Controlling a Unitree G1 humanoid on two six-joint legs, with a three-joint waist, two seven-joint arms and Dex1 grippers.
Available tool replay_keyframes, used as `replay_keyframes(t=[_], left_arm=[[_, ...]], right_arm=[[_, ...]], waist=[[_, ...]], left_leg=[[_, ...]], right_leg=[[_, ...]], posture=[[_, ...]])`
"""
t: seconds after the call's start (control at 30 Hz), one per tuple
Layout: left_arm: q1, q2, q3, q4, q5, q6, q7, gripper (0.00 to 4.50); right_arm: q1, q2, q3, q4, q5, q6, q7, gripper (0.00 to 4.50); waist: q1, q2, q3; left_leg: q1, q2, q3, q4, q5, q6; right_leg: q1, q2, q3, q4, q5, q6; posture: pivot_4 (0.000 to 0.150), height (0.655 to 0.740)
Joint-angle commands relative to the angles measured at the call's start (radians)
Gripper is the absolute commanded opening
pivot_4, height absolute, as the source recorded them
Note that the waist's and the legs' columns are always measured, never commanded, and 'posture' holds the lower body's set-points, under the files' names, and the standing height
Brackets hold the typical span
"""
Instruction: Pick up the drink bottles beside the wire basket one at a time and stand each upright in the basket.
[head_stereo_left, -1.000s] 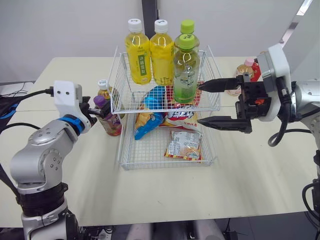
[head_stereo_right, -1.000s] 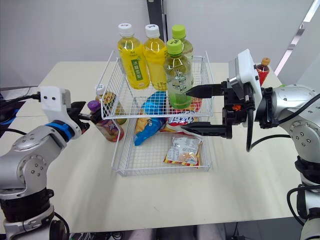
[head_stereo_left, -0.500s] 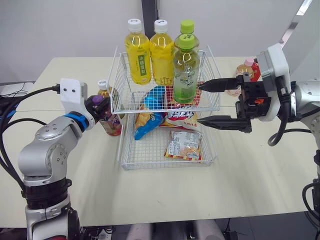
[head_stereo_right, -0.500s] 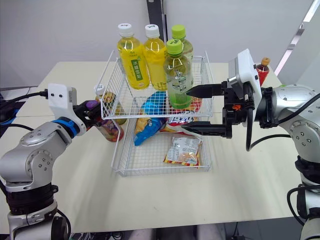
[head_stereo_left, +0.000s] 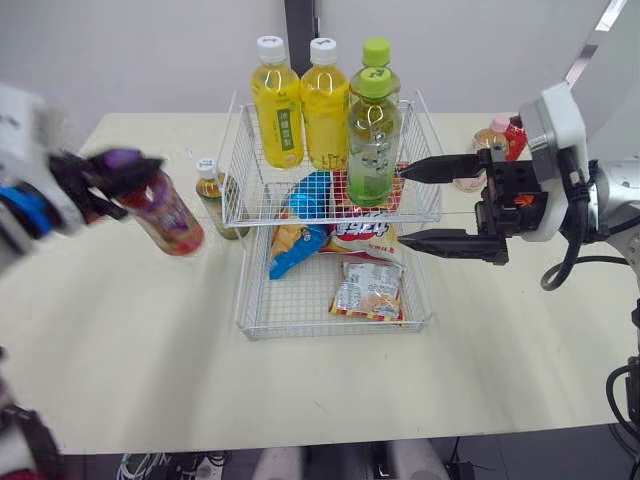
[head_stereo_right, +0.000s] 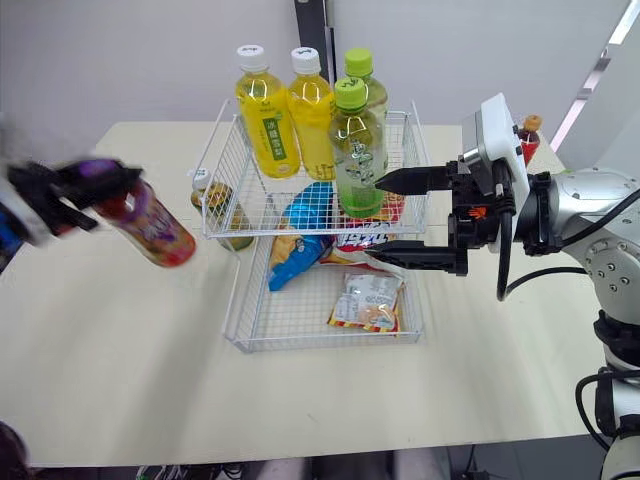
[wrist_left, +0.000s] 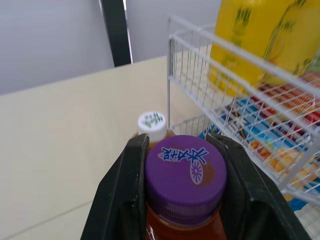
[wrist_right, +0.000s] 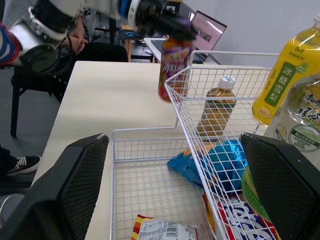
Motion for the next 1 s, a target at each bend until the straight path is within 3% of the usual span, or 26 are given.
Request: replay_keyframes(t=[0.03, 0.23, 0.43, 0.63, 1.0], left_arm=[[-0.211, 0.122, -0.025, 0.145, -0.055, -0.010, -0.086, 1.38], [-0.671, 0.139, -0.263, 0.324, -0.084, 0.072, -0.173, 1.38], [-0.937, 0.012, -0.468, 0.419, -0.030, 0.109, -0.263, 1.38], [-0.948, -0.102, -0.617, 0.435, 0.076, 0.032, -0.366, 1.38], [-0.823, -0.313, -0.618, 0.414, 0.149, -0.037, -0.317, 1.38]], right_arm=[[-0.027, -0.013, -0.036, -0.013, 0.008, -0.002, -0.009, 4.50], [-0.014, -0.033, -0.061, -0.014, 0.009, 0.007, -0.020, 4.50], [0.016, -0.047, -0.101, -0.031, 0.033, 0.024, -0.047, 4.50], [0.036, -0.052, -0.120, -0.044, 0.035, 0.030, -0.071, 4.50], [0.084, -0.068, -0.163, -0.089, 0.067, 0.051, -0.116, 4.50]], waist=[[0.000, 0.000, 0.000], [0.003, 0.000, 0.000], [-0.003, 0.000, 0.000], [-0.008, 0.000, 0.001], [-0.010, 0.000, 0.001]], left_leg=[[0.000, 0.000, 0.000, 0.000, 0.000, 0.000], [-0.001, -0.001, 0.002, 0.000, 0.000, 0.000], [-0.002, -0.001, 0.005, 0.000, 0.000, 0.000], [-0.002, 0.000, 0.007, 0.000, 0.000, 0.000], [-0.002, 0.000, 0.008, 0.001, 0.000, 0.000]], right_leg=[[0.000, 0.000, -0.001, -0.001, 0.000, 0.000], [0.002, 0.000, -0.002, -0.005, 0.001, 0.002], [0.001, 0.000, 0.000, -0.004, 0.001, 0.003], [-0.001, 0.000, 0.002, -0.001, 0.001, 0.003], [-0.002, 0.000, 0.004, 0.000, 0.001, 0.002]], posture=[[0.150, 0.7400], [0.150, 0.7400], [0.150, 0.7400], [0.150, 0.7400], [0.150, 0.7400]])
